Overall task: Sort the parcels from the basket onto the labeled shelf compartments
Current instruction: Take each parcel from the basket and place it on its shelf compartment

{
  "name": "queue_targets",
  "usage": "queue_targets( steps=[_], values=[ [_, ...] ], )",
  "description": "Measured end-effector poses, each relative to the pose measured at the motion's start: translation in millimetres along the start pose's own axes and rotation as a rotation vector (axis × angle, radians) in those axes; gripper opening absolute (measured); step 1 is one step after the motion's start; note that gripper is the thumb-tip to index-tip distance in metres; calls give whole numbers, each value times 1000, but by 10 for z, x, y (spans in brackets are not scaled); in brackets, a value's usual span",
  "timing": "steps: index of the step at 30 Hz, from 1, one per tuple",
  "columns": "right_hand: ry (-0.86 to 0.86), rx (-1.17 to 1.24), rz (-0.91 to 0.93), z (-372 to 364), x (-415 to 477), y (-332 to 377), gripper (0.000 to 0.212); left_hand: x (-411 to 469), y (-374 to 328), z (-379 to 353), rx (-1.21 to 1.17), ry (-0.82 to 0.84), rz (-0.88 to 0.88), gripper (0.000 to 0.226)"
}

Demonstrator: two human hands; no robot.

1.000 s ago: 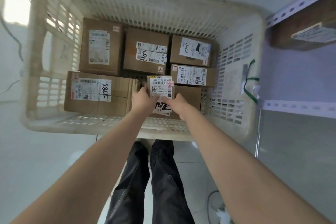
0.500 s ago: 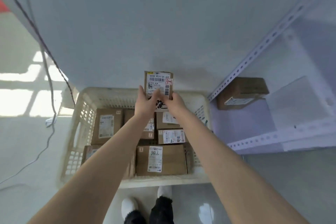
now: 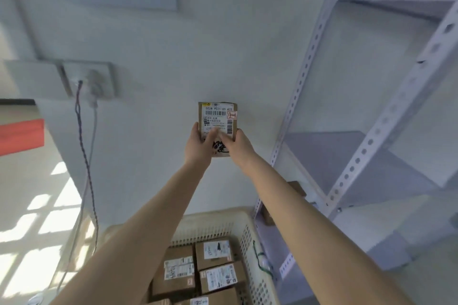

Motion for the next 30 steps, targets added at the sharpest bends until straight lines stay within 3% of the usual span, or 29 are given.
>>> queue_targets(
  steps=[11, 30],
  values=[
    [-24, 69, 195, 996, -819, 374, 42, -875, -912, -530, -28, -15, -149, 33],
    [-49, 79, 218, 2676, -2302, -331, 39, -2588, -1229, -1992, -2, 21, -175, 32]
  ],
)
Point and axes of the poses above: each hand's wrist, its own x-axis towards the middle knuckle, its own z-axis out of the back of the hand, y = z × x, the point moved 9 cm from there along x, towards the middle knuckle, and after that the axes turned 1 degree about z, right-handed, at the moved point
